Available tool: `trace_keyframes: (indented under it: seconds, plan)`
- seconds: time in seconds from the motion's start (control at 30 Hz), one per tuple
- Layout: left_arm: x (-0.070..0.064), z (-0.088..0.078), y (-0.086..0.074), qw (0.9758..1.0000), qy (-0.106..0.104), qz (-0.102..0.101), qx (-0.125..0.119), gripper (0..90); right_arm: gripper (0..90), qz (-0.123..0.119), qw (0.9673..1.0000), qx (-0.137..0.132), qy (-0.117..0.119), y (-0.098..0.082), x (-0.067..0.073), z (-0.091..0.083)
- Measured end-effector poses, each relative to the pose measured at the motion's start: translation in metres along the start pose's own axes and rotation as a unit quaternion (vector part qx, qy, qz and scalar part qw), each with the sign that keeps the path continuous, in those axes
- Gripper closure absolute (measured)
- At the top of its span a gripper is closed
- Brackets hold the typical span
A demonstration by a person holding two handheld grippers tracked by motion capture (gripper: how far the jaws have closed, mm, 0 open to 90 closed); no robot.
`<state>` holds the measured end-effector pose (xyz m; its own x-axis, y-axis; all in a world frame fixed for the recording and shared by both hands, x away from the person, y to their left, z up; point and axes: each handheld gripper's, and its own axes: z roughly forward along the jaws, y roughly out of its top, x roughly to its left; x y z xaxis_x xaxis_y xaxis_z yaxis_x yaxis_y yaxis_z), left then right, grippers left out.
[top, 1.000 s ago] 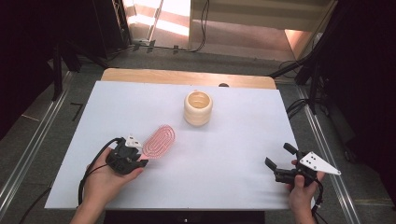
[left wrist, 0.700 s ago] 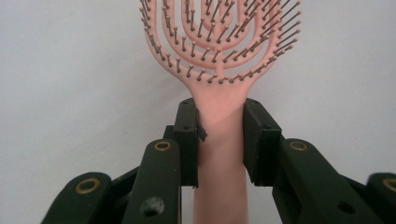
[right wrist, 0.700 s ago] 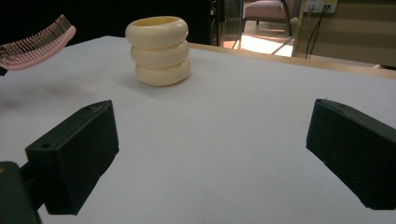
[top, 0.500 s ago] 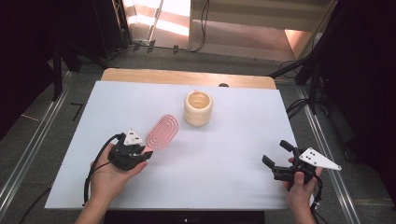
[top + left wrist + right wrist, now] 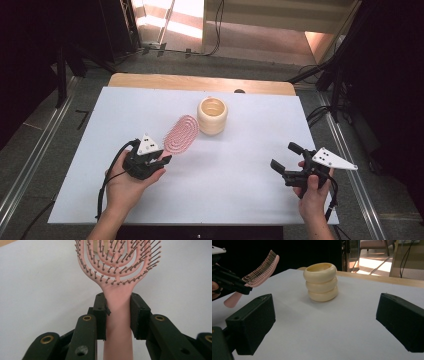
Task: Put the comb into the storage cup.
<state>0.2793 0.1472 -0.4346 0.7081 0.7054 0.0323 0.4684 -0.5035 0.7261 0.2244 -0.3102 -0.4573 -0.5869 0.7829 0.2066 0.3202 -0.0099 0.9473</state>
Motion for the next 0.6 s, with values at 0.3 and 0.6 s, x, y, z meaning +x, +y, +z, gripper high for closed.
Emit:
trace_keyframes:
  seconds: [0.3, 0.6]
  plan:
    - [-0.002, -0.001, 0.005, 0.9996, 0.006, -0.001, -0.029, 71.5, 0.8, -0.005, 0.9998, 0.002, 0.021, 0.019, 0.015, 0.021]
    - [-0.008, 0.002, 0.011, 0.998, 0.01, 0.003, -0.062, 71.5, 0.8, 0.006, 0.9992, 0.006, 0.04, 0.035, 0.028, 0.04]
